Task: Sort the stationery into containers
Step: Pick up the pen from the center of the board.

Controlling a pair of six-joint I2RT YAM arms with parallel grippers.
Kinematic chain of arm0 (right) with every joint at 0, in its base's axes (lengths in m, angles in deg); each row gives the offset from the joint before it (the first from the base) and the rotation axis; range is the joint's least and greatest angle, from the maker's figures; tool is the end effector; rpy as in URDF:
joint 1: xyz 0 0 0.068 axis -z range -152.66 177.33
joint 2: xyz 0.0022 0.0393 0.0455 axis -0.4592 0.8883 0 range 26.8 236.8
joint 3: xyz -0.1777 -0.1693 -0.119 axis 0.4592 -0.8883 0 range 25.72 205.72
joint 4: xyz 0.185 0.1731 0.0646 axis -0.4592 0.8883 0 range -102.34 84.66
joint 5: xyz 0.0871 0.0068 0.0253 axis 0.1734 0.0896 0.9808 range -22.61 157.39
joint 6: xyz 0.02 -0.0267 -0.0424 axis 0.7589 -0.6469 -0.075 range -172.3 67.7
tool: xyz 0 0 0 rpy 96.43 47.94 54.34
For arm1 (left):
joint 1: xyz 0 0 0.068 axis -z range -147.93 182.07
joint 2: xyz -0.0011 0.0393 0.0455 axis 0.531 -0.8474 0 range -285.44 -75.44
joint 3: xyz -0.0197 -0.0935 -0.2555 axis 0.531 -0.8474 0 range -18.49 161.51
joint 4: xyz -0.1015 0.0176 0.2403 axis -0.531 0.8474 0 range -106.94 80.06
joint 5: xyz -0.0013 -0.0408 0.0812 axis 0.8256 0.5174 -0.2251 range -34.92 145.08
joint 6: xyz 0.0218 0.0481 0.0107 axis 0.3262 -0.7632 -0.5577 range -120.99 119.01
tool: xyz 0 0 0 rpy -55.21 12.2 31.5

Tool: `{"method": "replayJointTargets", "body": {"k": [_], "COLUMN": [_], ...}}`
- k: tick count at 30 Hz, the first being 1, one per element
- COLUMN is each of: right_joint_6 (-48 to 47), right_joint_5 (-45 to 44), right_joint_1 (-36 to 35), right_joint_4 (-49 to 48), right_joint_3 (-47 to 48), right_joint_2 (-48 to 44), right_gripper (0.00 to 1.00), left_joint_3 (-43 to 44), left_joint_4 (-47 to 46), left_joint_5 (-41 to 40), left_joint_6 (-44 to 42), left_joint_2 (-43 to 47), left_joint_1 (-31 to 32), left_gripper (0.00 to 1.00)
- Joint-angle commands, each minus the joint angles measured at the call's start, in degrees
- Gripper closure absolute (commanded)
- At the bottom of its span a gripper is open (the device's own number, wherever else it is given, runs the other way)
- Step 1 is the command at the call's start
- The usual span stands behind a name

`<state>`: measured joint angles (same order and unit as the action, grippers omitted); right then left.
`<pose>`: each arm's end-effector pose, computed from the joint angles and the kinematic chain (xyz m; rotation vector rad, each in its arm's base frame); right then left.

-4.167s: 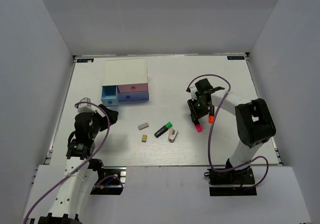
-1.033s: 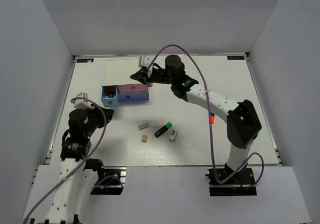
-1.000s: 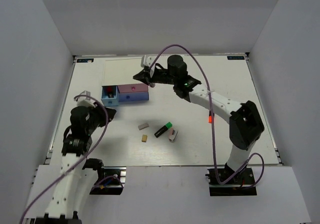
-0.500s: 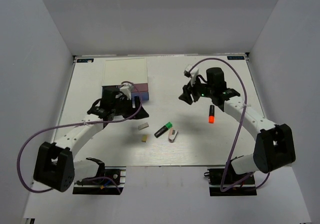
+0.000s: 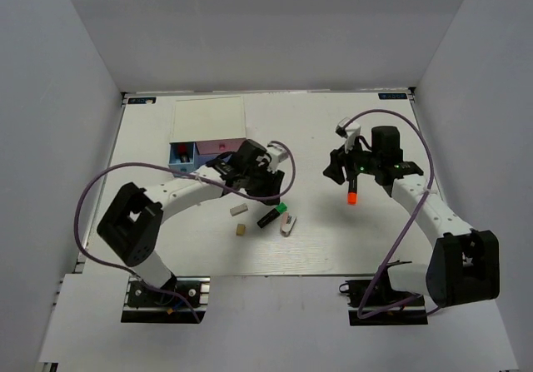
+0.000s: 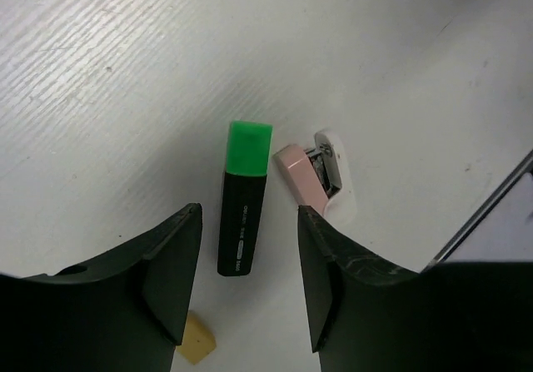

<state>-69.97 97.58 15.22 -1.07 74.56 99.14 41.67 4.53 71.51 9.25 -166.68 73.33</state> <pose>0.2648 0.0751 0.2626 -0.8292 1.9601 0.5143 0.2431 -0.2265 0.2165 0.8124 2.4544 -0.7159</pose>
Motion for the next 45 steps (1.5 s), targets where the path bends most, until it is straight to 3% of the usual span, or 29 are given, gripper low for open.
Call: {"method": "replayJointTargets", "body": {"k": [1,7,16,22,27,29,33,36,40,45], "right_joint_6": [1.06,1.41,2.20,2.29,2.29,2.38,0.36,-2.01,-3.86,-4.74], "right_joint_5": [1.71,3.11,5.48,6.19,6.80,7.16,8.38,10.13,12.07,12.52], "right_joint_1": [2.00,4.64,7.28,8.51,8.87,9.04,9.22,9.22,9.13,9.31], "right_joint_4": [0.77,0.95,0.60,0.77,0.69,0.60,1.30,1.39,0.42,-0.28], "right_joint_3": [-0.85,-0.94,-2.17,-2.69,-3.14,-3.22,-4.27,-5.59,-7.00,-7.44], "right_joint_2": [-1.58,-1.94,-2.29,-2.46,-2.38,-2.37,-2.99,-3.87,-4.40,-4.22], "right_gripper": [0.39,0.39,0.39,0.39,0.39,0.39,0.39,0.42,0.47,0.48], "left_joint_3": [5.56,9.62,12.61,12.61,12.61,12.61,10.51,8.39,5.59,2.94], "left_joint_4": [3.75,8.49,10.16,10.17,9.64,9.64,3.86,0.60,-3.01,-5.65], "left_joint_5": [-5.96,-13.43,-20.11,-20.64,-20.64,-20.64,-19.24,-23.52,-31.26,-46.71], "left_joint_6": [-4.34,-6.81,-6.29,-6.28,-5.76,-4.45,-0.76,3.11,10.05,17.00], "left_joint_2": [-3.05,-10.52,-15.02,-17.39,-19.24,-19.24,-11.87,-3.61,6.32,17.22], "left_joint_1": [3.82,8.83,11.39,12.53,12.53,12.53,11.30,9.99,7.35,2.62], "left_gripper": [0.40,0.40,0.41,0.45,0.58,0.71,0.83,1.00,1.00,1.00]}}
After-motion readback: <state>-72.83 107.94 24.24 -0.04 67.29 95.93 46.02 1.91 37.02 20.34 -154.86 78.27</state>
